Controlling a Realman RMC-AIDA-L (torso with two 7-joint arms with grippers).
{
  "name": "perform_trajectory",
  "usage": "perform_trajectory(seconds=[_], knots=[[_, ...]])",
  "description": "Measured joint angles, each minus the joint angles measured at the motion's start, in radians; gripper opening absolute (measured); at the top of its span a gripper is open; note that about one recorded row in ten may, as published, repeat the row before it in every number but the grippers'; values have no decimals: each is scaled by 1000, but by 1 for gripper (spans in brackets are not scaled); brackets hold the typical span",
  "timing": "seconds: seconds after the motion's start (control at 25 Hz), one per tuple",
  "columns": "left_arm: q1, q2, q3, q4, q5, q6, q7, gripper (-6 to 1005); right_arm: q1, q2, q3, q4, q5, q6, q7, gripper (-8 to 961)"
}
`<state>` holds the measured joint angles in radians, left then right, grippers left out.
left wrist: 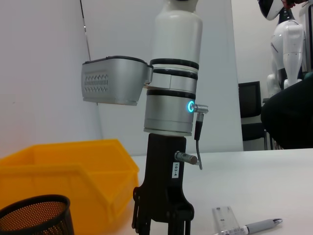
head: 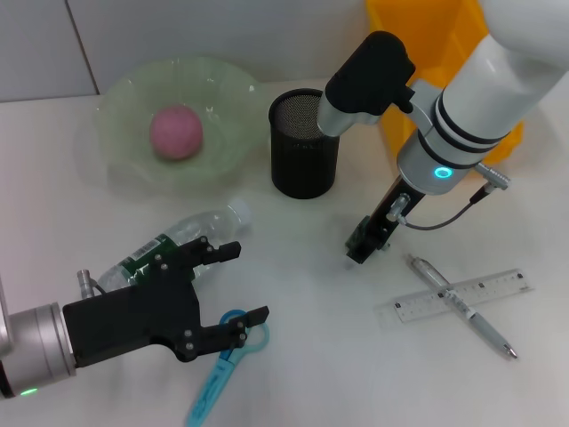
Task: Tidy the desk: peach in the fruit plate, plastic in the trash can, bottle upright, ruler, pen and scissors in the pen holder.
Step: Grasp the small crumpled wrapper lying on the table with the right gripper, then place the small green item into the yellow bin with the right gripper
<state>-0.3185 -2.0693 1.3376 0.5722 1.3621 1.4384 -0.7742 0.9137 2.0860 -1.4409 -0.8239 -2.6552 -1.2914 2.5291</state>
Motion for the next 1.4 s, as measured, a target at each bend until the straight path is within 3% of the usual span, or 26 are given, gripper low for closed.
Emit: perform_trajectory(seconds=[0.08,0.52,0.72,0.92,1.16,1.4], knots=[[-2,0,0,0,0,0,0,798,4,0,0,11,0,1,1,817],[-3,-2,0,0,0,2,1,798,-13,0,12,-25,3,-6,6,515],[-3,0,0,0,0,2,1,798,-27,-3,39,-64,4,-36,9,459],[-6,0,0,0,0,4,0,798,-98,-8,124,-309,-7,-145,25,423],[-7,0,-1,4,0,4,0,798,-159,-13,318,-579,-102,-211,30,364],[-8,1,-1,7,0,19,0,798,-163,-13,387,-637,-208,-160,32,337]])
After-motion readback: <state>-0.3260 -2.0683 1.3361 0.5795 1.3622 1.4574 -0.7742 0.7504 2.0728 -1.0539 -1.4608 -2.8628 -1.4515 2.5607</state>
